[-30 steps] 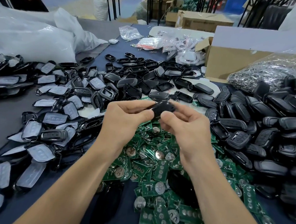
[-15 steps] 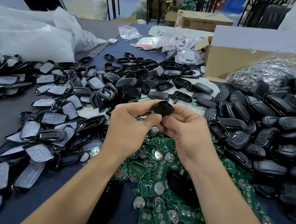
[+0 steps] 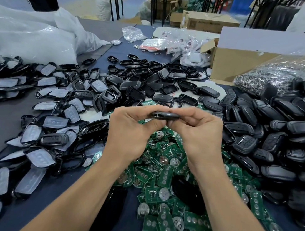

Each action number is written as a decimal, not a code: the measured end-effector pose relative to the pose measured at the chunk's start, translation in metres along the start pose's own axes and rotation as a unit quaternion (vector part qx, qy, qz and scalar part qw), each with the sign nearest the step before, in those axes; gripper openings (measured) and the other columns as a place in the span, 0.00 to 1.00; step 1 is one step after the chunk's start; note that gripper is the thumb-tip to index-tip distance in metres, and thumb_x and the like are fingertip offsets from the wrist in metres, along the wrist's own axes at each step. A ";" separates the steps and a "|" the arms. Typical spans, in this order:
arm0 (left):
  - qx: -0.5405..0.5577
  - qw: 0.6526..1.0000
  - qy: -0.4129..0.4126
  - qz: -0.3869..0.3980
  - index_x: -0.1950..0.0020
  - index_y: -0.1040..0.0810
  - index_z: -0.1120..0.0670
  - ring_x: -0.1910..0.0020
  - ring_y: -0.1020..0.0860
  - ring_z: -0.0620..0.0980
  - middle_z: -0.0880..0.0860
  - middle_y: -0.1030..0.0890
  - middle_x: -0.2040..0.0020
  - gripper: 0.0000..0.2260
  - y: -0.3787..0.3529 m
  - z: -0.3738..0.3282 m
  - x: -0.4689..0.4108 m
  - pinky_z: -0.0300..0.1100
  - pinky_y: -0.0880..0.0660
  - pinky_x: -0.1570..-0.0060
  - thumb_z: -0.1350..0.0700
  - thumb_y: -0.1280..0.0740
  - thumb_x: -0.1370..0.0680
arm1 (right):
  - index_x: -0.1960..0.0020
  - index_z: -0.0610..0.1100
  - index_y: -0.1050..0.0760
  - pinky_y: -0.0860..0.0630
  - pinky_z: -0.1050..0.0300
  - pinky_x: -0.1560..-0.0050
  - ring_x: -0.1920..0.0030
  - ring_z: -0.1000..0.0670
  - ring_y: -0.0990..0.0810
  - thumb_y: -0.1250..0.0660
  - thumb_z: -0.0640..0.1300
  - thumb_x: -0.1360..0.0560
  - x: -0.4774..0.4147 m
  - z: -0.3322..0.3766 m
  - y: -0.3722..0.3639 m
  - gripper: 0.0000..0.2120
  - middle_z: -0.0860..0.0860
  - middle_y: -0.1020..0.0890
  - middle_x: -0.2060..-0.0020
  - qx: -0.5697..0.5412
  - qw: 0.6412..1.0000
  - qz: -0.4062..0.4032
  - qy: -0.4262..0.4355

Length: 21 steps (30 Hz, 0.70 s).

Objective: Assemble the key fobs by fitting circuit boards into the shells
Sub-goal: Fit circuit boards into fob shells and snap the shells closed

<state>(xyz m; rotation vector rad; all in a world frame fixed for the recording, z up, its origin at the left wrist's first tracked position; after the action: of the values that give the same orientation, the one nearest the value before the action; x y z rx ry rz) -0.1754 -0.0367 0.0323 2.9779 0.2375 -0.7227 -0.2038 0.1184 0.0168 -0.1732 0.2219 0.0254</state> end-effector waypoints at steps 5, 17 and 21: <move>-0.066 0.998 -0.017 -0.007 0.49 0.12 0.40 0.50 0.13 0.43 0.40 0.12 0.53 0.21 0.001 -0.002 0.001 0.34 0.20 0.46 0.67 0.22 0.29 | 0.55 0.47 0.13 0.15 0.47 0.49 0.56 0.48 0.12 0.25 0.27 0.30 -0.001 -0.001 0.002 0.15 0.50 0.11 0.60 0.079 0.997 -0.002 0.005; 0.038 0.994 0.102 0.022 0.50 0.13 0.54 0.53 0.12 0.52 0.53 0.11 0.55 0.16 0.004 0.013 -0.004 0.41 0.18 0.51 0.74 0.25 0.28 | 0.53 0.45 0.12 0.17 0.56 0.50 0.53 0.48 0.12 0.20 0.29 0.33 -0.003 0.008 0.008 0.14 0.51 0.11 0.55 0.078 0.994 0.050 0.064; 0.046 0.994 0.093 0.028 0.49 0.13 0.58 0.51 0.12 0.55 0.55 0.11 0.54 0.13 0.004 0.012 -0.003 0.46 0.16 0.47 0.72 0.24 0.29 | 0.56 0.43 0.13 0.16 0.49 0.50 0.53 0.44 0.12 0.20 0.29 0.34 0.000 0.009 0.003 0.12 0.48 0.11 0.55 0.066 0.992 0.056 0.088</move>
<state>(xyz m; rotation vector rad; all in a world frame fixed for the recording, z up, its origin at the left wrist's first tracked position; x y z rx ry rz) -0.1829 -0.0420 0.0236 3.1275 0.1323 -0.4641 -0.2020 0.1229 0.0250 -0.0314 0.4086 0.1068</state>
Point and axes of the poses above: each hand's wrist, its own x-axis away from the middle knuckle, its own y-axis out of the back of the hand, z = x × y, the point moved 4 cm from there along -x, towards the middle knuckle
